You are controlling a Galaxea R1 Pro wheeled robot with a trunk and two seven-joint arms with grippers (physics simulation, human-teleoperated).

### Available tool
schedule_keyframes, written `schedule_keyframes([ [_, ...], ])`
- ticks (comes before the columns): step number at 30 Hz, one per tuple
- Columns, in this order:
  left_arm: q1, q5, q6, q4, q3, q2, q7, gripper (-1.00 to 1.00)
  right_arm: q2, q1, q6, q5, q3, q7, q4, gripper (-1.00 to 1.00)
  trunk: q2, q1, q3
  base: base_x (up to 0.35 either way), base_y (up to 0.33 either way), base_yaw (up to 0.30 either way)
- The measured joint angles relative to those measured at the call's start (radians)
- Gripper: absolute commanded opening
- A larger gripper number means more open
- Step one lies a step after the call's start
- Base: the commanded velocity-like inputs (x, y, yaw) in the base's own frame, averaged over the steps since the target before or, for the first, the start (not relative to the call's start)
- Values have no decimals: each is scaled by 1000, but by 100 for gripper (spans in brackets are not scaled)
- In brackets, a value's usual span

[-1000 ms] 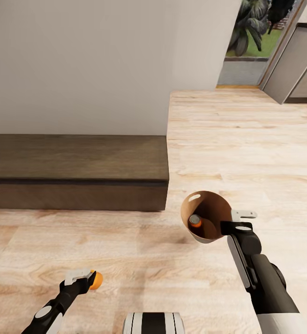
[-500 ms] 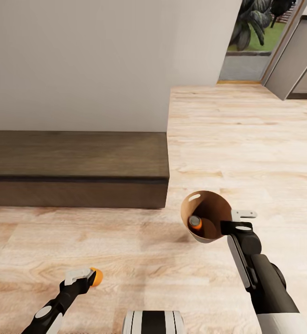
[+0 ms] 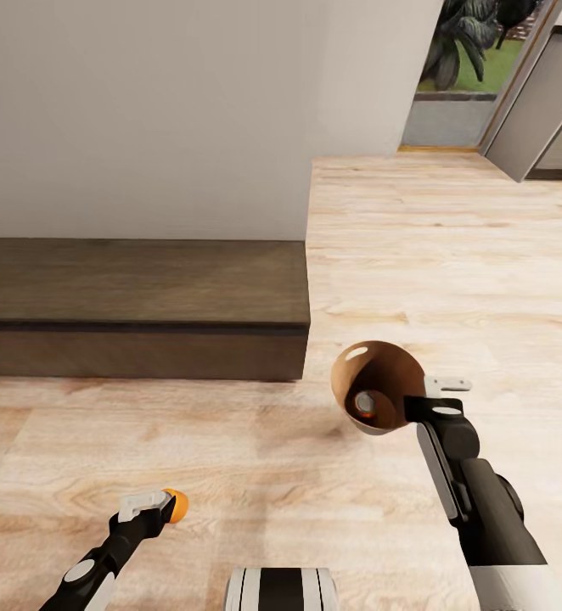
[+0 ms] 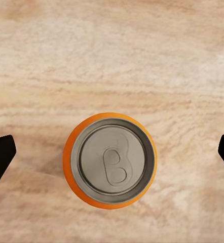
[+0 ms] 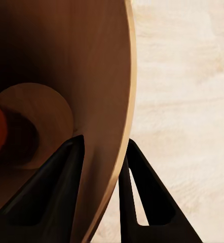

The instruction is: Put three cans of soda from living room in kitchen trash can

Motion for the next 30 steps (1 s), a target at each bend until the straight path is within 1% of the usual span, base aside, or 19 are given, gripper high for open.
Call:
schedule_keyframes([
  [5, 0, -1, 0, 0, 0, 0, 0, 100, 0, -17, 0, -3, 0, 0, 0, -100, 0, 0, 0, 0, 0, 0],
  [11, 0, 0, 0, 0, 0, 0, 0, 100, 0, -20, 0, -5, 0, 1, 0, -100, 0, 0, -3, 0, 0, 0],
  [30, 0, 0, 0, 0, 0, 0, 0, 100, 0, -21, 0, -3, 1, 1, 0, -100, 0, 0, -32, 0, 0, 0],
])
